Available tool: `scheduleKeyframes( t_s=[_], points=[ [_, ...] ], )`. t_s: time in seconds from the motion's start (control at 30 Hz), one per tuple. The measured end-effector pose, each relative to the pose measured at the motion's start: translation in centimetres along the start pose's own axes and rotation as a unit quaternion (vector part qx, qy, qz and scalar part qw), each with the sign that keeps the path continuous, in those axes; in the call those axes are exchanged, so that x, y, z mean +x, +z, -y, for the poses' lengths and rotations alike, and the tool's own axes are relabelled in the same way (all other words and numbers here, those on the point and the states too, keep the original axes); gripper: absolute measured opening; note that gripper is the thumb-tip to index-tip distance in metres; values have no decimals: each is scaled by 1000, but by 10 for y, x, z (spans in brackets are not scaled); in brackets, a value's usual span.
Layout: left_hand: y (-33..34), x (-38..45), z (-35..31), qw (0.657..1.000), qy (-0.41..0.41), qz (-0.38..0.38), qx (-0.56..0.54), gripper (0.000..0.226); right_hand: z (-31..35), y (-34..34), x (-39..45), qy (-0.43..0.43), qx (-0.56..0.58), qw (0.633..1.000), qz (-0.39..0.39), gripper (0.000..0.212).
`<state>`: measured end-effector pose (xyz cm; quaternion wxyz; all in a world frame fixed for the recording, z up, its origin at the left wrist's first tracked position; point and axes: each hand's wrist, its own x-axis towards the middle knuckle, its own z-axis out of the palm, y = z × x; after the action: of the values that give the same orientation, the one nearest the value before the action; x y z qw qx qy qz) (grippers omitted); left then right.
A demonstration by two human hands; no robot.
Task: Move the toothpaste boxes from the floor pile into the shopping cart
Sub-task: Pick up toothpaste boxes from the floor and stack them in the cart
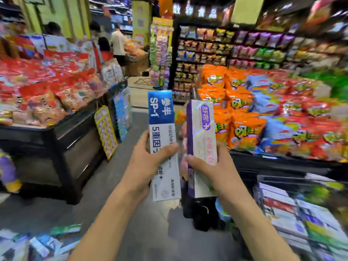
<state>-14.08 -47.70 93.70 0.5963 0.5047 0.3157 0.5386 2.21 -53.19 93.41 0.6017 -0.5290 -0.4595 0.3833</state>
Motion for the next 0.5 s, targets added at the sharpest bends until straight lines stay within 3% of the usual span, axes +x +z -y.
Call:
scheduleKeyframes(
  t_s=[0.3,0.5],
  points=[
    [237,-4,116,972,-130,193,-22,57,-23,-254,-62,29,-68,971,-226,55],
    [368,-20,180,944,-200,263,-28,50,-41,-384,-103,71,-86,944,-310,60]
  ],
)
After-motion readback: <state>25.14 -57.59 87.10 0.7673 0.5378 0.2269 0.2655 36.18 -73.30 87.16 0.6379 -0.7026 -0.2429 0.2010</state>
